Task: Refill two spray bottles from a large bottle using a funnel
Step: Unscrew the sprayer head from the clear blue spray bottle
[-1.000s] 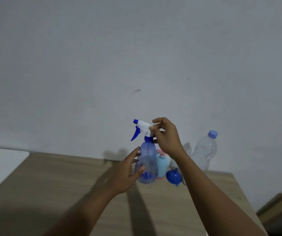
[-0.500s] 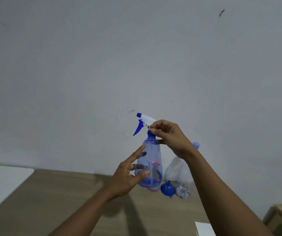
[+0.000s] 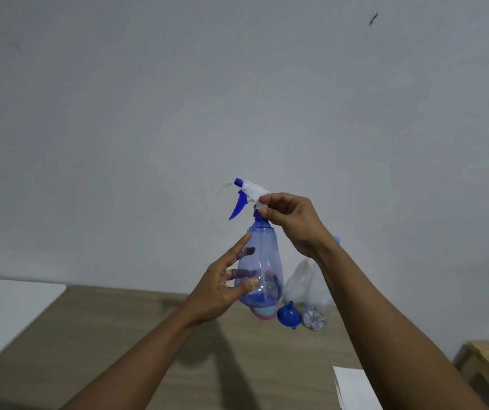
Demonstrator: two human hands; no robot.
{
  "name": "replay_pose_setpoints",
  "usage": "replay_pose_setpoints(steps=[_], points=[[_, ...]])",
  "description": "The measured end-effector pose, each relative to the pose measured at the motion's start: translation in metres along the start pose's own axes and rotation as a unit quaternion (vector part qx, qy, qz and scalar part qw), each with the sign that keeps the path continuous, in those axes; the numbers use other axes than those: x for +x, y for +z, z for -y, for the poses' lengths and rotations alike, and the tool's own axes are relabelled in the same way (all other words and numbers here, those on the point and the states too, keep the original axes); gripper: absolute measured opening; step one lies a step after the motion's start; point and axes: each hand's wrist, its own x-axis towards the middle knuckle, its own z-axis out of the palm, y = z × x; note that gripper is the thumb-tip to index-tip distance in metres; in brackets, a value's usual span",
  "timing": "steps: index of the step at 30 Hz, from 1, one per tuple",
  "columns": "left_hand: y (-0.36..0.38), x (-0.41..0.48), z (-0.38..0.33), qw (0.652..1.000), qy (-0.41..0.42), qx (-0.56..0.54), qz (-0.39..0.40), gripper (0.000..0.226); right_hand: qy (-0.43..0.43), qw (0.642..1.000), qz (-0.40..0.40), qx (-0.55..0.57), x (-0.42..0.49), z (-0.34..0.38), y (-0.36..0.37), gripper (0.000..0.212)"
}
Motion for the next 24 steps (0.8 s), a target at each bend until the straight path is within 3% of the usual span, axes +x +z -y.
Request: replay_pose_setpoints(steps=[4,9,24], points=[[-0.005,-0.001,-0.004,1.000,0.005,0.015,-0.002,0.082,-0.002,1.000,0.023,-0.007,-0.001,0.002,0.001,0.023],[-0.003,-0.003,-0.007,1.000,0.009,0.017,-0.006,0.082,-0.020,0.999,-0.027,-0.042,-0.004,0.002,0.014,0.021],[-0.003,-0.008,-0.001,1.000,0.006,0.009,-0.023,0.085,-0.036,0.997,-0.022,-0.057,-0.009,0.002,0.022,0.017]])
